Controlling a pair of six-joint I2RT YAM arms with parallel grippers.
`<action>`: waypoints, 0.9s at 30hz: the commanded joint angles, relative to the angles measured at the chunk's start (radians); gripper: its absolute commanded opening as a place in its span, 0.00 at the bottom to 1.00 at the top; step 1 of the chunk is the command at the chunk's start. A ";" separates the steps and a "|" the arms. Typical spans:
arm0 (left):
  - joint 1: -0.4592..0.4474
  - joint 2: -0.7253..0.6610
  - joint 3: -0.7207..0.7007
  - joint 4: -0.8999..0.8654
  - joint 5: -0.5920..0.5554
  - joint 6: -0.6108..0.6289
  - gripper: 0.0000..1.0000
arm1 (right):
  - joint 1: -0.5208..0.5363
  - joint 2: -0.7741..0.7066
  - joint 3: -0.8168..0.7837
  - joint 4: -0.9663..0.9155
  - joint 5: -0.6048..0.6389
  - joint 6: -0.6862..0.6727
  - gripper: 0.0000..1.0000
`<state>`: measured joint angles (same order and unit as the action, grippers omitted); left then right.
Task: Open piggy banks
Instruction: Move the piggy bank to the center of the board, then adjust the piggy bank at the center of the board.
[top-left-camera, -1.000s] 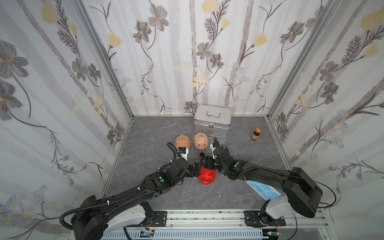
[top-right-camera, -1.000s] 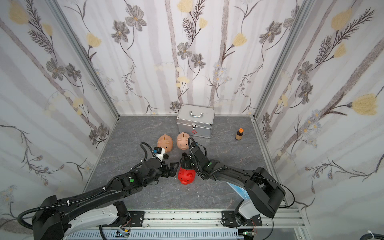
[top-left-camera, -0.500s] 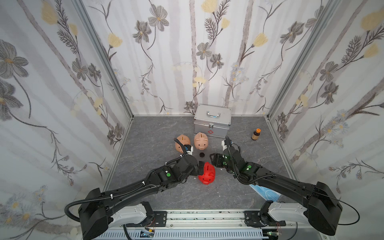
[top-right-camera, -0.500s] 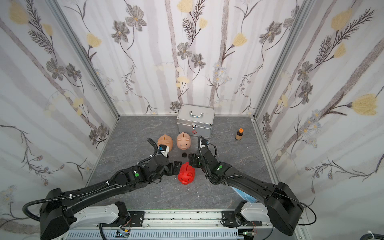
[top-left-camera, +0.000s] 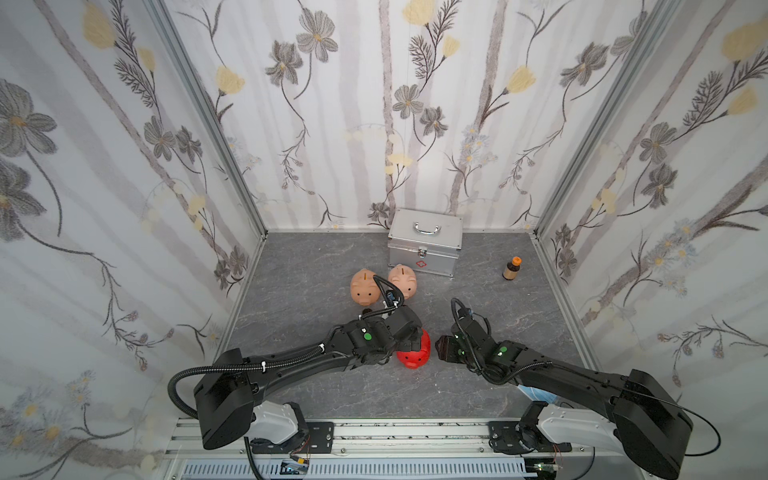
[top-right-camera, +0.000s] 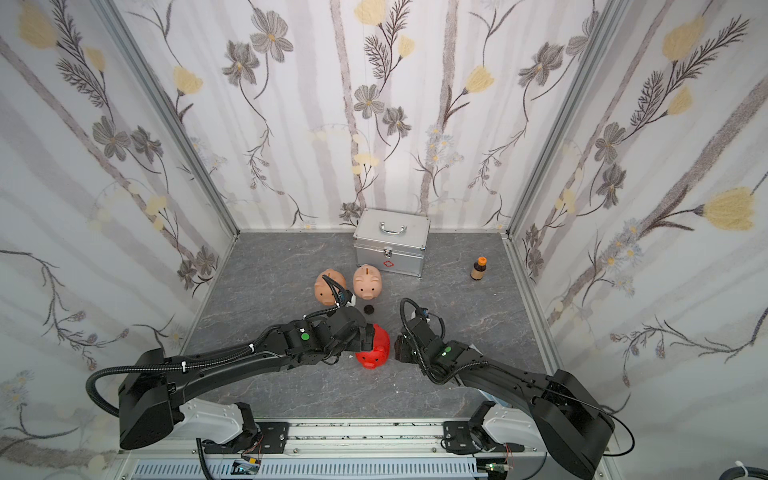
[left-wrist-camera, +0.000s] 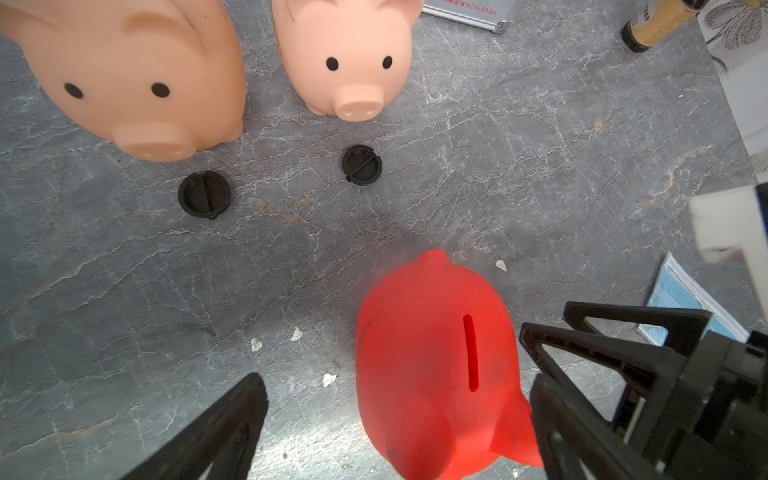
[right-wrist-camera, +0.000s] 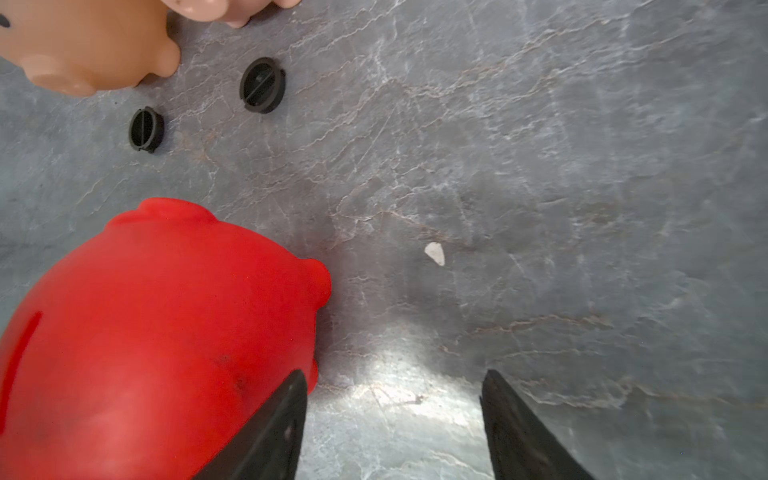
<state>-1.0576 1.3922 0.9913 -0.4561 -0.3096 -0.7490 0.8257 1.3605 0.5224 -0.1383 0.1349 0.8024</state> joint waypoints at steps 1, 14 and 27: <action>-0.001 -0.005 0.005 -0.022 -0.006 -0.019 1.00 | 0.003 0.025 0.011 0.105 -0.049 0.012 0.67; 0.000 0.007 0.025 -0.085 0.024 -0.045 1.00 | 0.004 -0.026 -0.002 0.135 -0.007 0.040 0.65; -0.099 0.254 0.371 -0.512 -0.105 -0.235 1.00 | -0.044 -0.388 -0.097 -0.021 0.213 0.105 0.77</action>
<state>-1.1481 1.6039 1.3178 -0.8204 -0.3630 -0.9249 0.7837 1.0012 0.4412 -0.1551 0.3042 0.8886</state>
